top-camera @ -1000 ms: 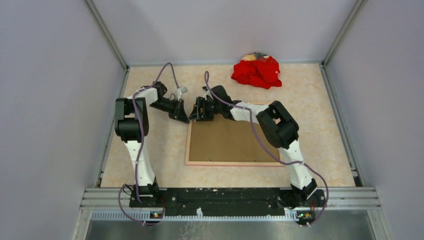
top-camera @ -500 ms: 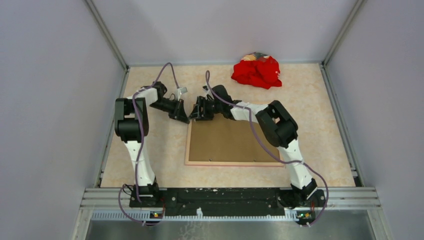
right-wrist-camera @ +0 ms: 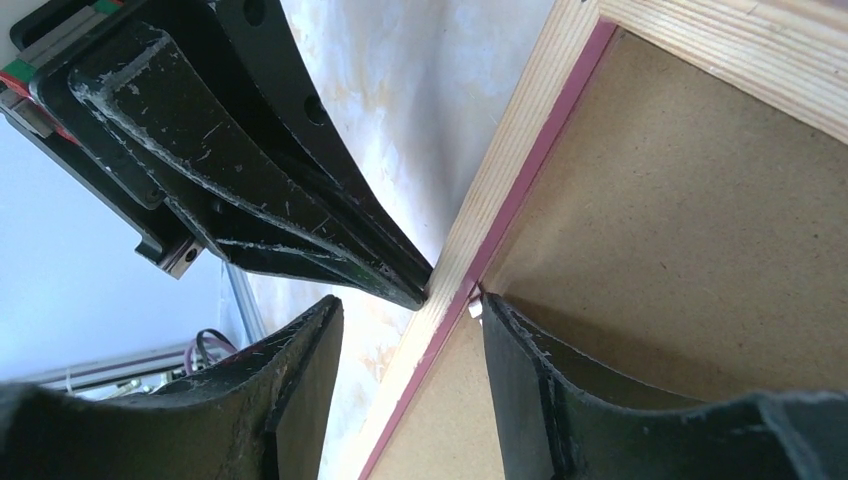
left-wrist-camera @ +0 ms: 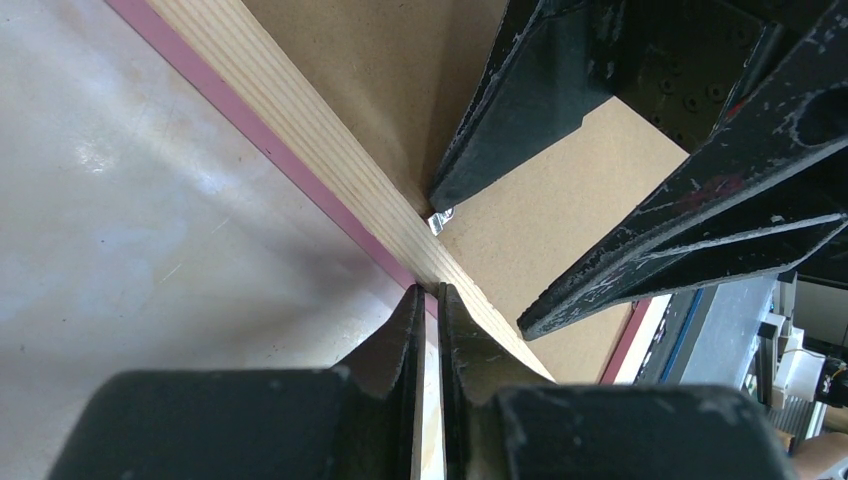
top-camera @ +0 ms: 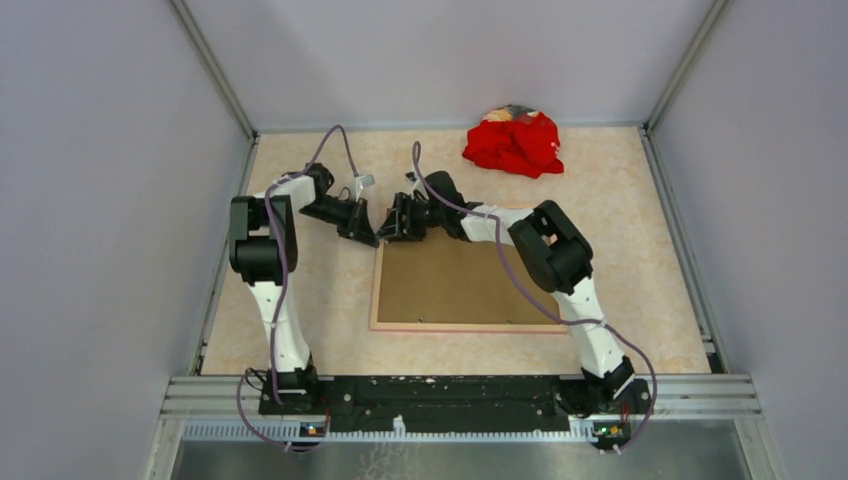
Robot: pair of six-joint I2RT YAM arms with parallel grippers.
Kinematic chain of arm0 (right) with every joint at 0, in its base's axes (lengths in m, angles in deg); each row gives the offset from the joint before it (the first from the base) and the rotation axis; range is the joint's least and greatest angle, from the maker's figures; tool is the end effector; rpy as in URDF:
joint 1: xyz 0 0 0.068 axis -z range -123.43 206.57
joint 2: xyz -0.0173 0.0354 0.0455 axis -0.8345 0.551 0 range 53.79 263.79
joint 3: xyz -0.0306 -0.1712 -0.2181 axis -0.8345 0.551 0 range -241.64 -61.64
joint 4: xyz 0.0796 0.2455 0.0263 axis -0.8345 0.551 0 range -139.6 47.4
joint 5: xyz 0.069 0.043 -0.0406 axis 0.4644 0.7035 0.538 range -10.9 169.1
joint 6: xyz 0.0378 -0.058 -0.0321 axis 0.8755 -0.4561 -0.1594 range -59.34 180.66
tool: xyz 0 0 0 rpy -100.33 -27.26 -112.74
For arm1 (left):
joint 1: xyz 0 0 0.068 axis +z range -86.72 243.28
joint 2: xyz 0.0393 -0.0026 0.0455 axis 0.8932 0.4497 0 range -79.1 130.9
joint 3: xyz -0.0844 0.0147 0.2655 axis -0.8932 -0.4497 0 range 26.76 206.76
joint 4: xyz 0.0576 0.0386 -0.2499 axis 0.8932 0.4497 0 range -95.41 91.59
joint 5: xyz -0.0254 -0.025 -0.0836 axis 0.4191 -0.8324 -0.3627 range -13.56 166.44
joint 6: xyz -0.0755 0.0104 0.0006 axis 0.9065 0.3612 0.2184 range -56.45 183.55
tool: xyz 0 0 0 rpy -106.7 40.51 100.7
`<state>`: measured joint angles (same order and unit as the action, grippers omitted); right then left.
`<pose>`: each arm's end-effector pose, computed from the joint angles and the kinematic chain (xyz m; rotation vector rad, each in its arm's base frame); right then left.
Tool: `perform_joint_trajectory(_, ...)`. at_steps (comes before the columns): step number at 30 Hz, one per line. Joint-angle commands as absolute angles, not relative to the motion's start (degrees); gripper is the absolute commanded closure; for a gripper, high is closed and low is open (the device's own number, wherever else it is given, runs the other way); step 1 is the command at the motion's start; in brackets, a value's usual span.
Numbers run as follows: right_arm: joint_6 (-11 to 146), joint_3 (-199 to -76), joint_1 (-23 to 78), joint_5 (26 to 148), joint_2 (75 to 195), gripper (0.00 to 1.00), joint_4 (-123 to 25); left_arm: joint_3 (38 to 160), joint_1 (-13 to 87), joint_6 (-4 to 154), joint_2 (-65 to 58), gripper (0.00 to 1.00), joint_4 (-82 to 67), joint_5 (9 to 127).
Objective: Put the photo into the frame
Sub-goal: Install the photo frame at the center of the board, then adjust the photo frame at the center of the board.
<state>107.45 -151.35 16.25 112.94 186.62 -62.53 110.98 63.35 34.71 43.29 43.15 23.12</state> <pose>0.3826 0.3720 0.1253 -0.2784 2.3735 1.4516 0.3993 -0.0512 0.1267 0.6783 2.4954 -1.2387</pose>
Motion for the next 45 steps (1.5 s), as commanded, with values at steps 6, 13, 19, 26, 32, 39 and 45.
perform_joint_trajectory(6,106.66,-152.77,15.85,113.99,188.23,0.47,-61.08,109.8,62.57,32.17,42.99,0.88,41.79,27.05)
perform_joint_trajectory(13,103.17,-155.17,18.51,111.17,181.86,0.36,-56.35,111.33,62.7,30.04,41.92,0.85,44.28,27.75)
perform_joint_trajectory(19,100.36,-144.98,24.42,104.91,164.35,0.17,-53.5,111.8,62.84,24.43,38.69,0.8,48.25,32.05)
perform_joint_trajectory(26,98.99,-119.85,38.18,85.07,140.17,0.04,-43.75,104.35,62.35,20.51,33.91,0.76,45.78,38.35)
perform_joint_trajectory(32,97.85,-105.0,49.7,77.89,130.6,0.01,-41.33,96.15,58.29,20.84,29.77,0.76,41.07,42.45)
perform_joint_trajectory(39,98.63,-101.4,52.26,82.3,137.03,0.01,-46.91,90.47,52.34,21.12,25.77,0.76,38.65,46.45)
perform_joint_trajectory(45,100.09,-105.64,51.08,92.34,147.57,0.01,-54.19,87.43,48.86,19.6,23.41,0.77,39.73,48.29)
